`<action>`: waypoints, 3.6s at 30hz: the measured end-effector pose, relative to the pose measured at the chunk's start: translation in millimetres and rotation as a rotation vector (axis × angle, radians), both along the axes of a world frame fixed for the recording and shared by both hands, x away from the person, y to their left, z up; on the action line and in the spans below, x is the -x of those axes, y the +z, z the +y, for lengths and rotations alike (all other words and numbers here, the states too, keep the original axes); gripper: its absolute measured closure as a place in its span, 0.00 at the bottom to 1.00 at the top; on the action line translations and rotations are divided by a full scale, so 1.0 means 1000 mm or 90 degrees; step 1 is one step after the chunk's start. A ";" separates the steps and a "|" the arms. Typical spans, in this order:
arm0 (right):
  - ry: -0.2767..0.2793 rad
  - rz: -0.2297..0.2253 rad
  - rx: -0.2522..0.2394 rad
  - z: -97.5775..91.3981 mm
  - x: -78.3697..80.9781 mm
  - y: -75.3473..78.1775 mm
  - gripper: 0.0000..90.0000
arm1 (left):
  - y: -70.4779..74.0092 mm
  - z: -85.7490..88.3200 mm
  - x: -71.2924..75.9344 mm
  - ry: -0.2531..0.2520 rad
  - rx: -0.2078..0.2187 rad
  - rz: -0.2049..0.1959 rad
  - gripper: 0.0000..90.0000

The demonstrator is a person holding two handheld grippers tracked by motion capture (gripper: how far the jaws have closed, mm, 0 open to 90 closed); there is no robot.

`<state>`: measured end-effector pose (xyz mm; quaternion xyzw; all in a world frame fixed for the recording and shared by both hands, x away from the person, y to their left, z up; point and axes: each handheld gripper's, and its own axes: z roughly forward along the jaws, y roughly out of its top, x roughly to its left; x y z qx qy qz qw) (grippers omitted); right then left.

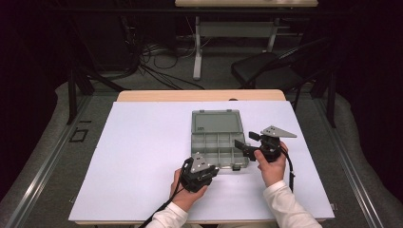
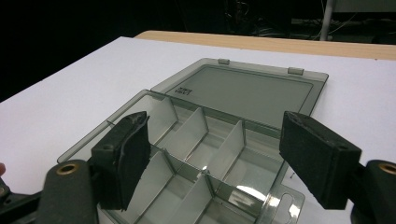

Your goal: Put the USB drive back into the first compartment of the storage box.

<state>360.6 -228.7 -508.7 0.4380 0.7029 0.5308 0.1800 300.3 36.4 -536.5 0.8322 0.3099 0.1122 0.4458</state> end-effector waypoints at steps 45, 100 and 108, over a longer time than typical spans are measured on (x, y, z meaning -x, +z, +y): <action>0.000 -0.007 0.039 0.003 0.000 0.000 0.21 | 0.037 0.035 -0.070 0.121 0.012 0.017 0.88; 0.006 0.001 0.048 0.005 0.000 -0.003 0.21 | 0.023 0.037 -0.090 0.123 -0.016 0.036 0.45; 0.005 0.002 0.048 0.005 0.000 -0.003 0.21 | 0.023 0.040 -0.087 0.103 -0.031 0.030 0.45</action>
